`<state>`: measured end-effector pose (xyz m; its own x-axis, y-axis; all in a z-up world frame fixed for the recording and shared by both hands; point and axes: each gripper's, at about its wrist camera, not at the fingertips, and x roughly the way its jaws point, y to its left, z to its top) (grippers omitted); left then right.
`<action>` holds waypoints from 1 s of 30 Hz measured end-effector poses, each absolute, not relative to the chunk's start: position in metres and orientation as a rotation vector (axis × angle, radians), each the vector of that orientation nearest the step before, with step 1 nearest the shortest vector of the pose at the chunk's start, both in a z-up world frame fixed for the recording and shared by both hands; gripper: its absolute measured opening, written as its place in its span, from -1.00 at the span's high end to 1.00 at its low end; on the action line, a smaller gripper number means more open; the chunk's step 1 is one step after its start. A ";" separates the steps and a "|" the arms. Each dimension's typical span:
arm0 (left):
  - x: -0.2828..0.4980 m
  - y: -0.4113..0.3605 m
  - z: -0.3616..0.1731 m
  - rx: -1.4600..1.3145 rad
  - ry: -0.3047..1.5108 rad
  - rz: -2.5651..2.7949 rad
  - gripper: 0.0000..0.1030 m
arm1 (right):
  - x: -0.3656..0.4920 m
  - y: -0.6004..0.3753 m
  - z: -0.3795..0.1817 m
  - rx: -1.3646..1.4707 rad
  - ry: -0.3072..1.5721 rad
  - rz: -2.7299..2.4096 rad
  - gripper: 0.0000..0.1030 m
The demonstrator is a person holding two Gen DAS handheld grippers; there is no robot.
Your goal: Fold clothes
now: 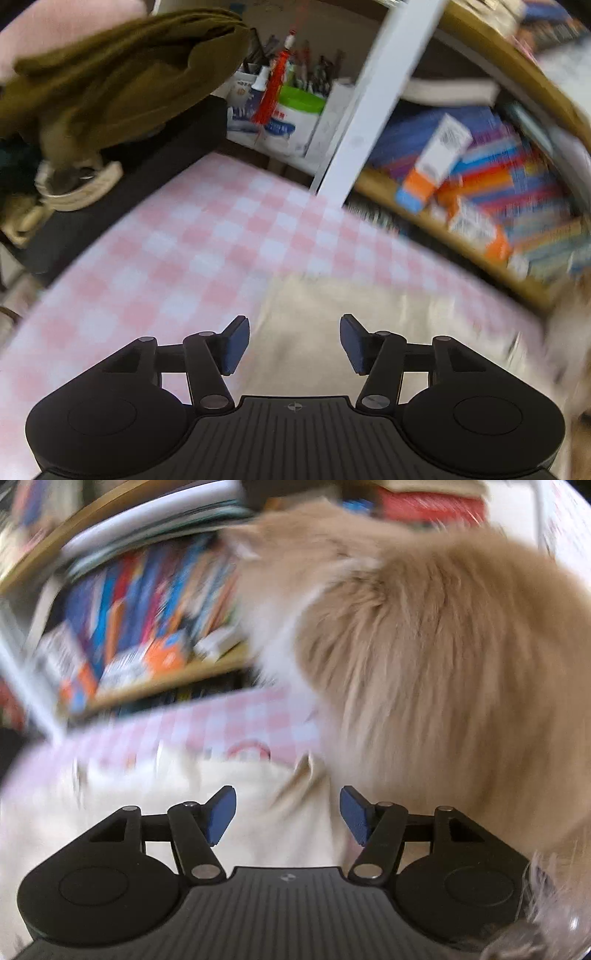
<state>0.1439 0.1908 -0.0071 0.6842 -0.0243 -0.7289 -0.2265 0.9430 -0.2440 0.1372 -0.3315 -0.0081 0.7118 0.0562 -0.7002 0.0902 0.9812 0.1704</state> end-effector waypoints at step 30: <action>-0.066 0.193 -0.037 -0.089 1.015 -0.014 0.83 | -0.101 -0.261 -0.033 0.103 1.038 0.092 0.77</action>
